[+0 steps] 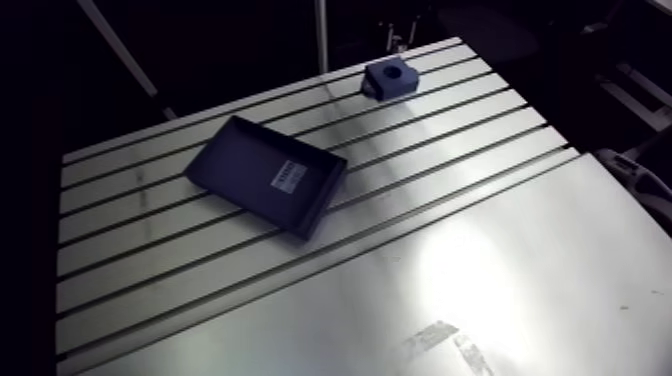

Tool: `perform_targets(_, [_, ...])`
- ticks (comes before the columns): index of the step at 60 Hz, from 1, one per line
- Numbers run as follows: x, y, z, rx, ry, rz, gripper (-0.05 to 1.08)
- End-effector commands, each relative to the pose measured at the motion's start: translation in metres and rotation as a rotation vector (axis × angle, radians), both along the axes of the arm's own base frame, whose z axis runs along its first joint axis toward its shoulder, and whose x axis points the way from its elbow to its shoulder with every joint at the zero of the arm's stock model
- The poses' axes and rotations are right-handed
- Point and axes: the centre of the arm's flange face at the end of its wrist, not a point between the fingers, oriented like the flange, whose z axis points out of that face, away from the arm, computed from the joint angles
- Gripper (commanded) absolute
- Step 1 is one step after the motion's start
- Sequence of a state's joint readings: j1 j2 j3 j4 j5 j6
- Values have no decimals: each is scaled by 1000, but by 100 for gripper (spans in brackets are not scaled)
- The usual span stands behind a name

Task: Pick up the bearing and press it into the housing until flush.

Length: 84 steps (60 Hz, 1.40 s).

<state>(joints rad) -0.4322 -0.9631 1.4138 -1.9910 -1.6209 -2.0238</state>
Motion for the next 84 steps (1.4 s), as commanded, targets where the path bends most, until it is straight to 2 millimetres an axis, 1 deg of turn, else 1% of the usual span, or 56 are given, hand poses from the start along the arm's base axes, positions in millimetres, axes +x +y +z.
perform_targets(1, [2,4,-6,-3,-10,-3,71])
perform_targets(17, [-3,6,-23,1,0,-2,71])
perform_targets(49, [1,3,-31,-1,-9,-2,71])
perform_targets(84, [-5,4,-43,-4,-14,0,71])
